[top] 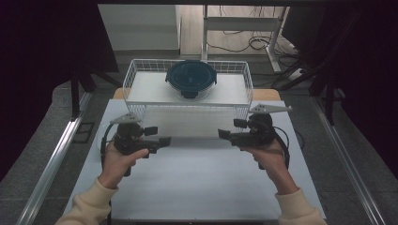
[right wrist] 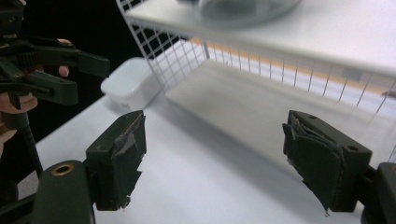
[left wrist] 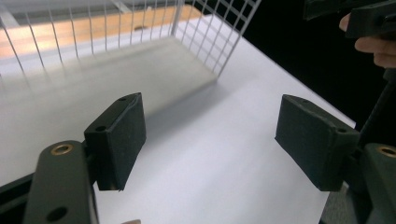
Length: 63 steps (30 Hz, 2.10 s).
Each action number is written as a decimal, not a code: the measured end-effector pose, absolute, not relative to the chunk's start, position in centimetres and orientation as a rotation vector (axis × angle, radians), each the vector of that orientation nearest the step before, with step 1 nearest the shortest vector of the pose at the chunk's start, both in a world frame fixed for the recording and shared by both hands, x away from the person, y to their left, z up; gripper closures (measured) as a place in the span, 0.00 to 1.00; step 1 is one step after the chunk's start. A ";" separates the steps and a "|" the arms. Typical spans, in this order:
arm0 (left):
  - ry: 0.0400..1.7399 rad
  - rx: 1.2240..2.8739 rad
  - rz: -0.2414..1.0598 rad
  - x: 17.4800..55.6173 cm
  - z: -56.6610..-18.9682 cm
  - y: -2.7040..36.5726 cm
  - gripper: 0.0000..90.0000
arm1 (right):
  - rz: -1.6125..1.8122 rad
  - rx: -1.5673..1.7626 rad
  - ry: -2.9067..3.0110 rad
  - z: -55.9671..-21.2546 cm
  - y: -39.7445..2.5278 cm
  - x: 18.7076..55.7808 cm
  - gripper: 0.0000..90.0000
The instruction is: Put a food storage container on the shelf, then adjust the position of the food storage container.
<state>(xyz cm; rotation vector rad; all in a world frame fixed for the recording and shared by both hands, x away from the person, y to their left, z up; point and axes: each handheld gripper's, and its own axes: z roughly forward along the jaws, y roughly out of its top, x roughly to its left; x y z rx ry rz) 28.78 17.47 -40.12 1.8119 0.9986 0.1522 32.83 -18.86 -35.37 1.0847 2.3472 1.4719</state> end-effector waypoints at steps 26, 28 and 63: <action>1.083 1.960 0.147 25.0 -47.7 16.8 0.26 | 1.247 1.147 2.450 -45.4 -20.7 28.4 0.24; 1.092 1.961 0.141 25.0 -47.8 16.8 0.26 | 1.242 1.135 2.449 -45.5 -20.6 28.3 0.24; 1.262 1.927 0.332 27.9 -42.3 28.1 0.50 | 1.248 1.154 2.444 -45.2 -21.3 28.5 0.23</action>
